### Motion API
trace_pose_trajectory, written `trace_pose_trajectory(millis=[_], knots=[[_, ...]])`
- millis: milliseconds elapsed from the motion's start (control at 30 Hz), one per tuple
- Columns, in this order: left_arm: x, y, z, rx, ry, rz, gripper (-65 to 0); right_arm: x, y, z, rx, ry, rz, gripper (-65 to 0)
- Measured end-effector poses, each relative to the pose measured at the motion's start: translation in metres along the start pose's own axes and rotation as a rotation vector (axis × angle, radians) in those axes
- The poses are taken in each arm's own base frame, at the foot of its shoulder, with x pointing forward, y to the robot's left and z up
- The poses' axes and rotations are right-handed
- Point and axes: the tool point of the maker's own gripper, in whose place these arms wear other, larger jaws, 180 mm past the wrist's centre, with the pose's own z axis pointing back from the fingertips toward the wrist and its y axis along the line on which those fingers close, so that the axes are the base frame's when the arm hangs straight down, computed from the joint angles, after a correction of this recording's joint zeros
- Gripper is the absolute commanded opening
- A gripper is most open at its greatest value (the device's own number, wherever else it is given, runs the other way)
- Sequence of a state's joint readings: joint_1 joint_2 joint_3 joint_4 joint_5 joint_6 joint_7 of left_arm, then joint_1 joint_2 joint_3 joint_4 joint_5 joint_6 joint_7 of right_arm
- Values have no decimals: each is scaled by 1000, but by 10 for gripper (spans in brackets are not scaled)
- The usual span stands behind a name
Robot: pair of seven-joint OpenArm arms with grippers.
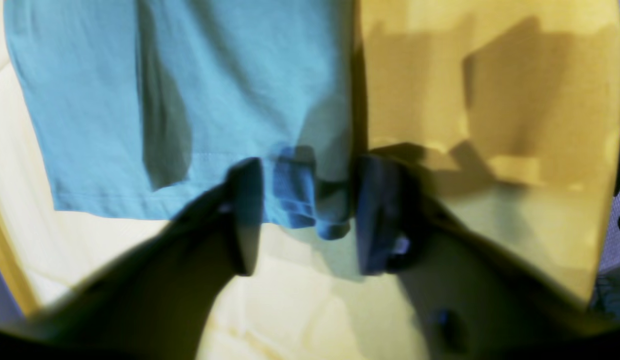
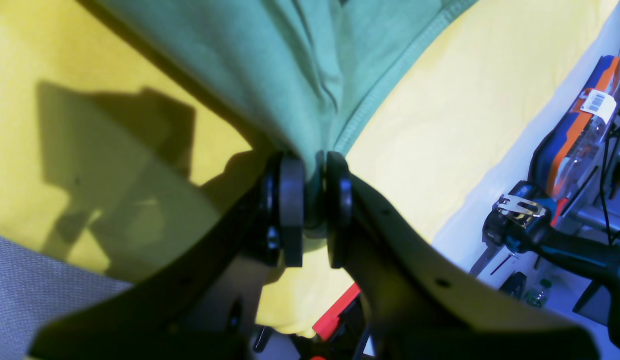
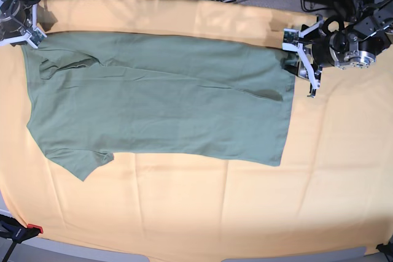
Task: Fold the T-shirt properly
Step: 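Pull the shirt edge further toward the arms with both grippers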
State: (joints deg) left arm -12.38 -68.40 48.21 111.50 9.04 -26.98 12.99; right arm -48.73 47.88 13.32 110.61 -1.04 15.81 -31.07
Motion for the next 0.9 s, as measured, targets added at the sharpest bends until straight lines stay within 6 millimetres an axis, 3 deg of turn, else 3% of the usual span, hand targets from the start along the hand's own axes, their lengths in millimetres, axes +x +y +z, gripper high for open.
trace_pose_trajectory(millis=[33,67,267,333,667,733,900], knots=[[0,1,0,8,0,3,-614,0,0,0,0,0,0,-543],[0,6,0,35,-3,10,-650,0,0,0,0,0,0,-543],[0,34,3,191,-4,48,-650,0,-4,0,-23,0,-15,-556],[0,35,3,192,-4,48,-650,0,-8,0,-44,-1,-28,-643],[4,31,3,174,-24,43,-650,-2,-10,0,-54,13,31,-650],[4,26,3,145,-30,48,-650,-2,-9,0,-49,14,34,-650],[7,-8,13,-43,-37,16,-650,-15,20,2,116,77,108,-650]])
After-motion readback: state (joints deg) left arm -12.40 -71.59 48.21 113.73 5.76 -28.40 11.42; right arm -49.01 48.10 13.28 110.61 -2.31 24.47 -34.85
